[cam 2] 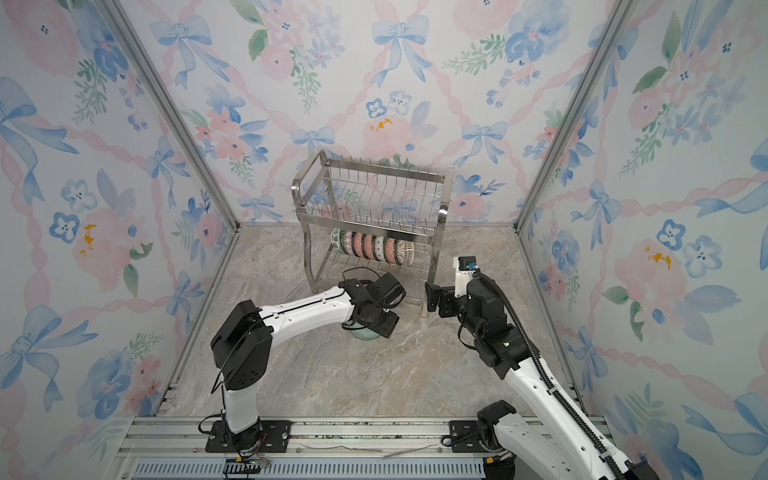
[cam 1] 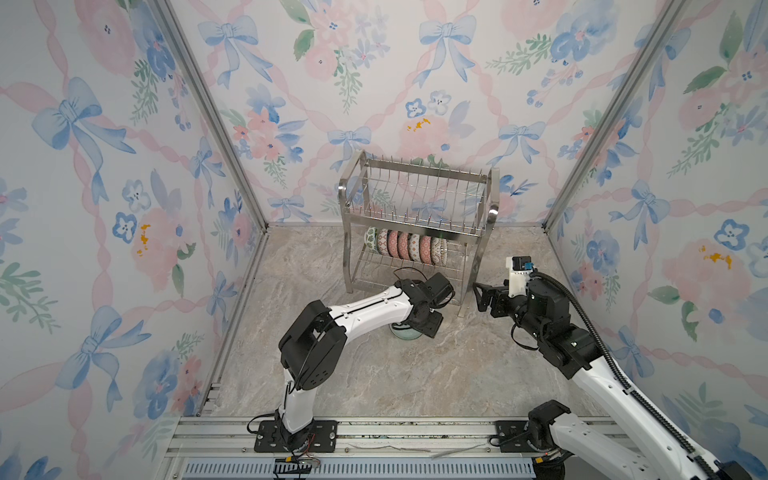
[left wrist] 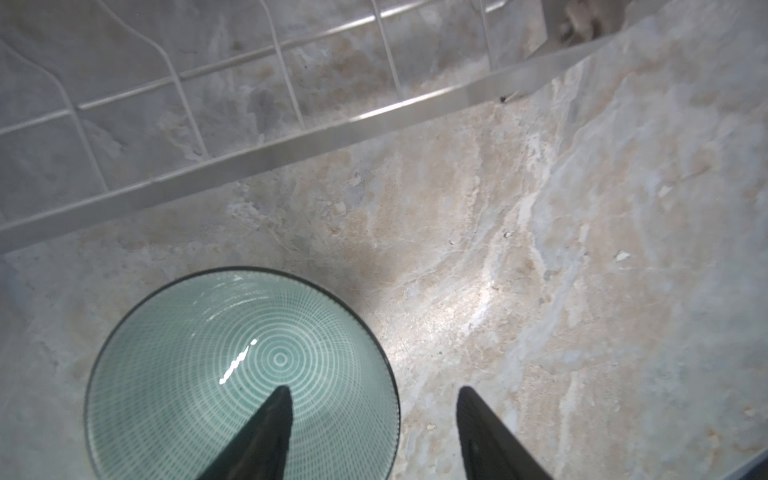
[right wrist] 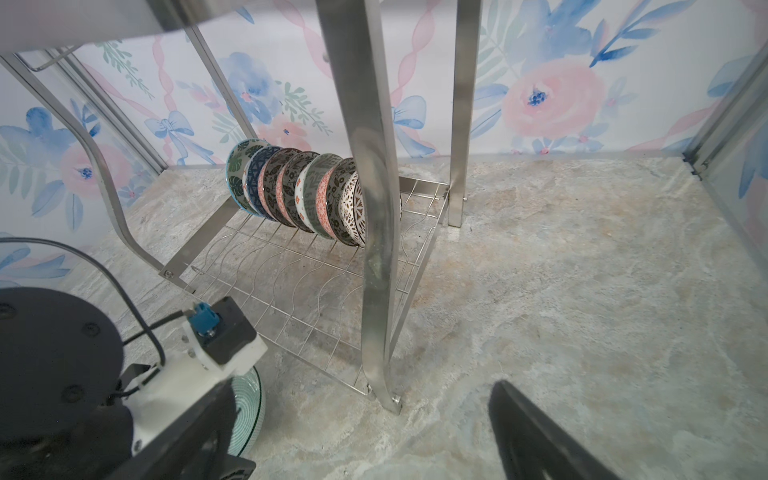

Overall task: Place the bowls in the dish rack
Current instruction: 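Drag the green bowl toward the rack front with the left gripper while the right approaches, then release the bowl with the left gripper while the right gripper grasps its rim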

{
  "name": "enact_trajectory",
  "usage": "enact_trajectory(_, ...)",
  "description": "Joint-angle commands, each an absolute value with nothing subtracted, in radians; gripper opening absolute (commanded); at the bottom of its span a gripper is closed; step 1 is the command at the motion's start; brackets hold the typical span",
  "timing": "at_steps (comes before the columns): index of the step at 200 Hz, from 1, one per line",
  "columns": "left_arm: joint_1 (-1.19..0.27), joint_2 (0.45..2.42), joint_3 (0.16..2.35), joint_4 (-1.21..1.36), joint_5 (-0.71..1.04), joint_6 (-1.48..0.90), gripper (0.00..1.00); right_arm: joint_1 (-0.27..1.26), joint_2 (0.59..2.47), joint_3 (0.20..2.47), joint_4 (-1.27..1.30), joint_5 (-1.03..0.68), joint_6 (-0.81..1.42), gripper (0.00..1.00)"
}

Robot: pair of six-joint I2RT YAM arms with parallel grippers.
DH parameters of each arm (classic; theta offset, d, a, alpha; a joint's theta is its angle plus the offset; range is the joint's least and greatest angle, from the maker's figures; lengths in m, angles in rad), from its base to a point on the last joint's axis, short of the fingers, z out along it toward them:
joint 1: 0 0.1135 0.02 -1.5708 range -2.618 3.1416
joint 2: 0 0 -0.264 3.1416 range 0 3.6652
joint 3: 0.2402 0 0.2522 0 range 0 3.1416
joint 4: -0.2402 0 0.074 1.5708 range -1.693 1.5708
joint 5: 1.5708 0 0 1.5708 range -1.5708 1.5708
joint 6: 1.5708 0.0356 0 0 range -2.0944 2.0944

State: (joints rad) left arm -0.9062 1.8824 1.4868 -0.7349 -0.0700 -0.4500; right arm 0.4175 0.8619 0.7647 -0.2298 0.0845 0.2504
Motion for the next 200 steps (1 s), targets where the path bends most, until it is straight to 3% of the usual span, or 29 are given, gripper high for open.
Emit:
enact_trajectory(1, -0.841, 1.721, 1.481, -0.744, -0.079, -0.442, 0.78, 0.423, 0.883, 0.804, -0.306, 0.07, 0.259, 0.96)
enact_trajectory(18, -0.757, 1.622, 1.445, -0.743, -0.042, -0.437, 0.98, 0.469, 0.909, 0.83, -0.326, 0.104, 0.253, 0.97)
enact_trajectory(49, -0.523, 1.423, 1.307, -0.693, 0.089, -0.426, 0.98, 0.586, 0.999, 0.874, -0.347, 0.178, 0.267, 0.97)
enact_trajectory(89, -0.147, 1.2, 0.918, -0.356, 0.586, -0.538, 0.98, 0.748, 1.184, 0.939, -0.344, 0.242, 0.324, 0.97)
enact_trajectory(157, 0.048, 1.066, 0.547, -0.137, 0.857, -0.662, 0.98, 0.962, 1.563, 1.107, -0.322, 0.254, 0.433, 0.97)
enact_trajectory(184, 0.073, 1.046, 0.518, -0.114, 0.878, -0.691, 0.98, 1.001, 1.705, 1.203, -0.332, 0.238, 0.448, 1.0)
enact_trajectory(200, 0.088, 1.04, 0.513, -0.114, 0.879, -0.702, 0.98, 1.001, 1.765, 1.249, -0.34, 0.229, 0.462, 0.96)
